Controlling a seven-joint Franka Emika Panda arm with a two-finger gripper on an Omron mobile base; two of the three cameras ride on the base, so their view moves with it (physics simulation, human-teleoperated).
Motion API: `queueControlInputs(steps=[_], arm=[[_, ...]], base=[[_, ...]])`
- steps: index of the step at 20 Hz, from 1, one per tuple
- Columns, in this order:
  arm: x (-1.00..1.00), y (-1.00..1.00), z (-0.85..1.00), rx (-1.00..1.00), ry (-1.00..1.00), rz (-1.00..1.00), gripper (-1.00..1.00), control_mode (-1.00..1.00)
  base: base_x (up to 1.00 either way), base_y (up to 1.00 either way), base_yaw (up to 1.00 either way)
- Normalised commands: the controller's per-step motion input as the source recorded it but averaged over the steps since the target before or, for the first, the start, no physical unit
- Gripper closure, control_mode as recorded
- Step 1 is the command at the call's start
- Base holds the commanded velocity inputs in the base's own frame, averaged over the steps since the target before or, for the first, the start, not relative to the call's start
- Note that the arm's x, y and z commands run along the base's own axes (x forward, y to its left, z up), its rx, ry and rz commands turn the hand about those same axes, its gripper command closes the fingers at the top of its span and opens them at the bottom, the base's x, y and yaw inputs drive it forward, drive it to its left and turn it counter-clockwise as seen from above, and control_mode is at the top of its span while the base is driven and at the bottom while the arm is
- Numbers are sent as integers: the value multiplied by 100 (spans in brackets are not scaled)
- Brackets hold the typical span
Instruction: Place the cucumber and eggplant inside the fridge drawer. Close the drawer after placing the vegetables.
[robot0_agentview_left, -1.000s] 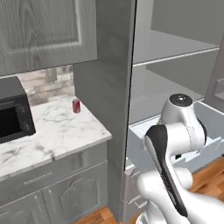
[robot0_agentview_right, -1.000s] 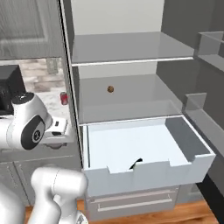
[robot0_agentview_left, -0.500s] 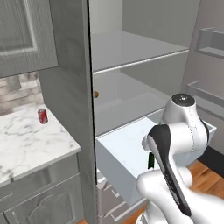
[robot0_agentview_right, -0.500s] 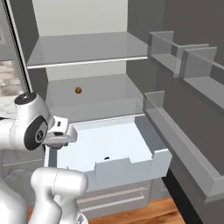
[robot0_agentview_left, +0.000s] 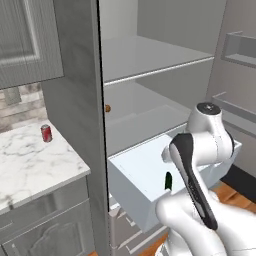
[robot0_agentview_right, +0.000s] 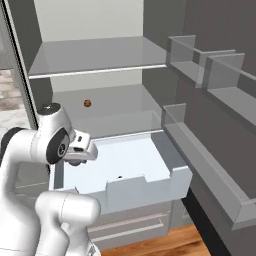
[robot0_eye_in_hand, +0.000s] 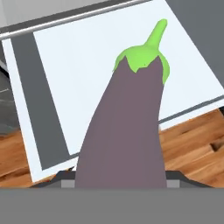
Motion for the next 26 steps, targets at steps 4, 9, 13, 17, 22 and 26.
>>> queueControlInputs(steps=[4,9,13,17,22,26], arm=[[95,-4,-54,7,18,-6,100,-100],[59,-1,-65,3,13,-6,100,-100],[30,-2,-75,0,10,-2,100,-100],[29,-8,-78,0,9,-1,100,-100],[31,-8,-66,0,7,-1,100,-100],[26,0,-56,0,6,-2,100,-100]], base=[[0,0,0],[0,0,0],[0,0,0],[0,0,0],[0,0,0],[0,0,0]])
